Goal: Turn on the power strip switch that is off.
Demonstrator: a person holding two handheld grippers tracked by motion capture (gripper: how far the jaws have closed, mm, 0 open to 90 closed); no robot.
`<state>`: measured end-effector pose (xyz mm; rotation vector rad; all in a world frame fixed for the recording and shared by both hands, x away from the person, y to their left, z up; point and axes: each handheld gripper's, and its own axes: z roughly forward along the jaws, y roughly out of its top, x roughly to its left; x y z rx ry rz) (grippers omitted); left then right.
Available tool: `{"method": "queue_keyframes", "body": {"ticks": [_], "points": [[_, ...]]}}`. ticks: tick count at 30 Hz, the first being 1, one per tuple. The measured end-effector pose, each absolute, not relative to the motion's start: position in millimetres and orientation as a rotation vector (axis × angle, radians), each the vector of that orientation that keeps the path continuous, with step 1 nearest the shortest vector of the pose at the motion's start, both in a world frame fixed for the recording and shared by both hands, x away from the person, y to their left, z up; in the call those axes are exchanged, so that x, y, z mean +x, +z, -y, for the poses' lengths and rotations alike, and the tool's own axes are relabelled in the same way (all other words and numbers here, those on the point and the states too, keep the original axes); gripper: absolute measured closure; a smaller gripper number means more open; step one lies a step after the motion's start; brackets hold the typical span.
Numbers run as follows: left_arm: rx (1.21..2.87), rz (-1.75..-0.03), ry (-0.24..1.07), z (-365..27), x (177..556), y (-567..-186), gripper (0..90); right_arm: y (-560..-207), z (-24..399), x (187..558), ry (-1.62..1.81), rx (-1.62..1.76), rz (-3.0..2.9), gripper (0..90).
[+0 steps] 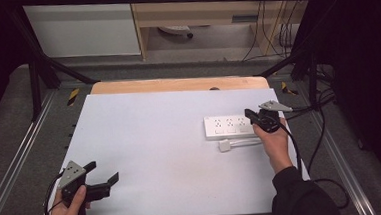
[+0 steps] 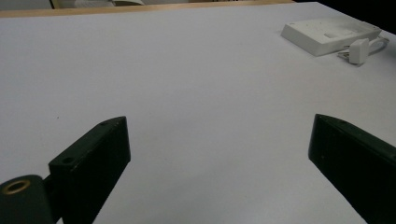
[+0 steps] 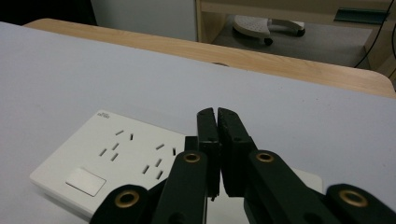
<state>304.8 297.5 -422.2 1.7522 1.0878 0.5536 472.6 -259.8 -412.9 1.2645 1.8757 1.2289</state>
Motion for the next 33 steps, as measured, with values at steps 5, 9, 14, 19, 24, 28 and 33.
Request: {"method": "queue_keyframes", "body": {"ticks": [5,9,14,19,24,28,33], "points": [[1.753,-1.088,0.554,-297.6,304.9,-422.3,5.4,-416.1,256.1,472.7,1.224,1.257,-1.887,90.0],[1.752,-1.087,0.554,-297.6,304.7,-422.1,5.4,-416.6,252.9,472.3,1.225,1.248,-1.890,90.0],[1.752,-1.088,0.555,-297.6,304.8,-422.0,5.4,-418.7,250.8,472.5,1.225,1.258,-1.894,90.0],[1.753,-1.086,0.554,-297.7,304.6,-421.9,5.4,-420.6,248.5,472.4,1.223,1.258,-1.899,90.0],[1.751,-1.089,0.554,-297.9,304.6,-422.0,5.4,-422.6,246.3,472.6,1.218,1.256,-1.907,90.0],[1.749,-1.090,0.554,-298.1,304.5,-421.9,5.4,-424.0,245.0,473.0,1.214,1.260,-1.912,90.0],[1.749,-1.093,0.554,-298.1,304.5,-421.9,5.4,-426.3,243.9,473.0,1.210,1.259,-1.917,90.0]]}}
